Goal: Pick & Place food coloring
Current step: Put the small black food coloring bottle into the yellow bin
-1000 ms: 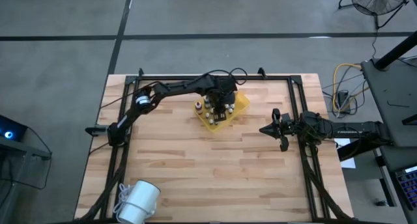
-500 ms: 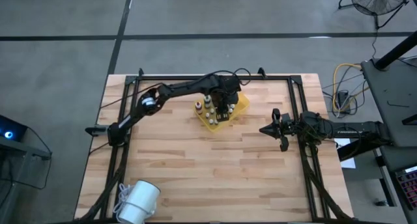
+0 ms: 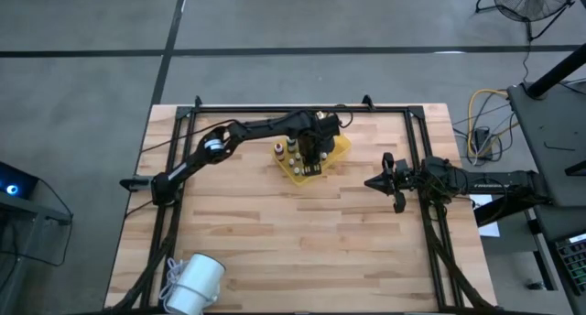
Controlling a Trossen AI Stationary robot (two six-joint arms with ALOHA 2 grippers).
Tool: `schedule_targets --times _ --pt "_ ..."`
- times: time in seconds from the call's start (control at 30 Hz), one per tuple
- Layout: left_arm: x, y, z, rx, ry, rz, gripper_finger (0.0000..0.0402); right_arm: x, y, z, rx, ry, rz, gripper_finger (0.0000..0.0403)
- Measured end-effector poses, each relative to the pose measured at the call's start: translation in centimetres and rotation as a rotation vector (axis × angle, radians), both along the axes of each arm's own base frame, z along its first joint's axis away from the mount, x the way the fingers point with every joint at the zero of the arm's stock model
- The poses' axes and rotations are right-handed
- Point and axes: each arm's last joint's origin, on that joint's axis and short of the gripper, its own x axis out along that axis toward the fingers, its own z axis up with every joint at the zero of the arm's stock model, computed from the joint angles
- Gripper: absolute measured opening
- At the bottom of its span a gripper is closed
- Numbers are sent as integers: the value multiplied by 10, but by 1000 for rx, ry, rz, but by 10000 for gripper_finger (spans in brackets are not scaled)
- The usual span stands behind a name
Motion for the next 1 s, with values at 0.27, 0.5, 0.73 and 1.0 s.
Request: schedule_targets --times 0.27,0.5,0.73,1.0 --pt "1 1 -10 -9 29 5 46 0 0 0 0 -1 0 9" --pt "1 1 -14 -5 45 8 46 0 0 0 0 0 0 9" --pt "1 2 -15 20 52 12 46 0 0 0 0 0 0 9" --pt "0 1 -17 16 74 4 46 0 0 0 0 0 0 9"
